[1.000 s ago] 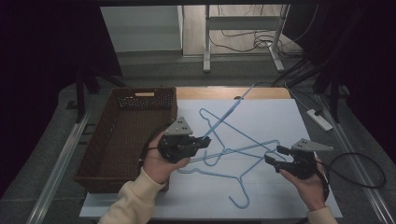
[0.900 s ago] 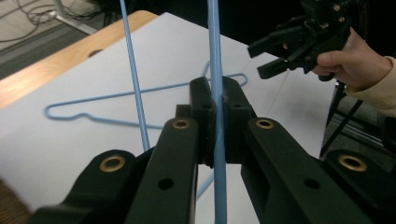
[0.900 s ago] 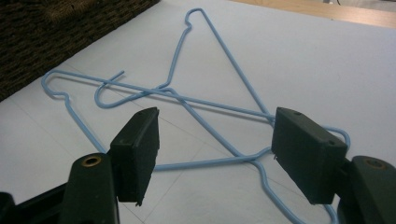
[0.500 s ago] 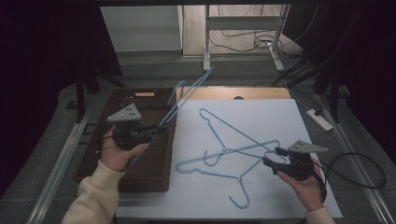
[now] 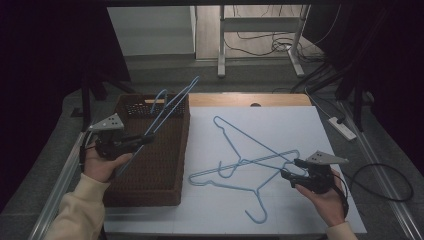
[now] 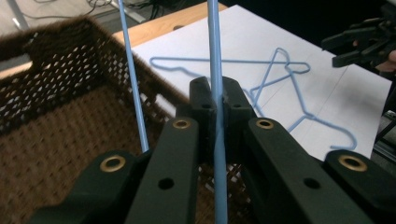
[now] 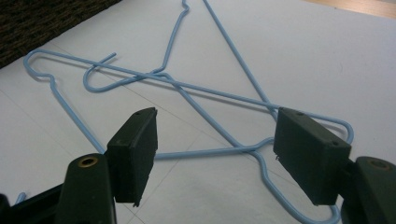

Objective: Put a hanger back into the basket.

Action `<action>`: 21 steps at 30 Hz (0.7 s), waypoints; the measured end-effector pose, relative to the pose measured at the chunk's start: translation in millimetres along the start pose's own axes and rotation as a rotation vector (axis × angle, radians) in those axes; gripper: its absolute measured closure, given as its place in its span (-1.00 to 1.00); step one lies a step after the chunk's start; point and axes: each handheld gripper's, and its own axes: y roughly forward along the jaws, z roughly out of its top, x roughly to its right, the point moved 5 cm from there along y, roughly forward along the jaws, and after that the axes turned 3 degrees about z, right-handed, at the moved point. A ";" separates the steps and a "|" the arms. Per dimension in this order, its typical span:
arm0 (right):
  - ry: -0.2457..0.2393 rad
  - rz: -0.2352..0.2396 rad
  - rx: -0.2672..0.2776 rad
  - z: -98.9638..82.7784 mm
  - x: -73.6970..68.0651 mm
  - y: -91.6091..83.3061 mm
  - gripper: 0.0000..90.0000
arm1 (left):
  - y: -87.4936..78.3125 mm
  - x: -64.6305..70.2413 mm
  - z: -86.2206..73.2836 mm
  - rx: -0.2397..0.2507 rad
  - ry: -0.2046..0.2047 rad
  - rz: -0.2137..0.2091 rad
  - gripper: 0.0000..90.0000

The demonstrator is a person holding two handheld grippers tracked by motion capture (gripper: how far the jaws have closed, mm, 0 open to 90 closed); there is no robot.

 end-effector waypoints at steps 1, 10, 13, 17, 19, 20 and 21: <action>0.000 -0.001 -0.001 -0.2 0.2 -0.1 -0.31 | -0.5 -2.3 -3.2 -0.003 -0.006 0.003 0.91; 0.007 -0.002 -0.005 -1.7 0.5 0.5 -0.31 | -0.5 -17.9 -28.2 -0.067 -0.011 0.003 0.91; 0.011 -0.005 -0.008 -1.9 1.1 1.2 -0.30 | 1.4 -20.9 -33.6 -0.087 -0.014 0.006 0.91; 0.008 -0.004 -0.012 -2.3 0.8 1.9 -0.30 | 3.2 -23.6 -36.4 -0.094 -0.020 0.001 0.91; 0.009 -0.003 -0.010 -2.1 1.2 2.0 -0.30 | 3.6 -24.1 -36.1 -0.092 -0.028 -0.005 0.91; 0.010 -0.004 -0.009 -2.1 1.5 2.0 -0.30 | 2.9 -23.8 -35.9 -0.088 -0.026 -0.006 0.91; 0.012 -0.003 -0.009 -2.1 1.5 1.8 -0.30 | 2.1 -23.4 -35.8 -0.085 -0.022 -0.004 0.91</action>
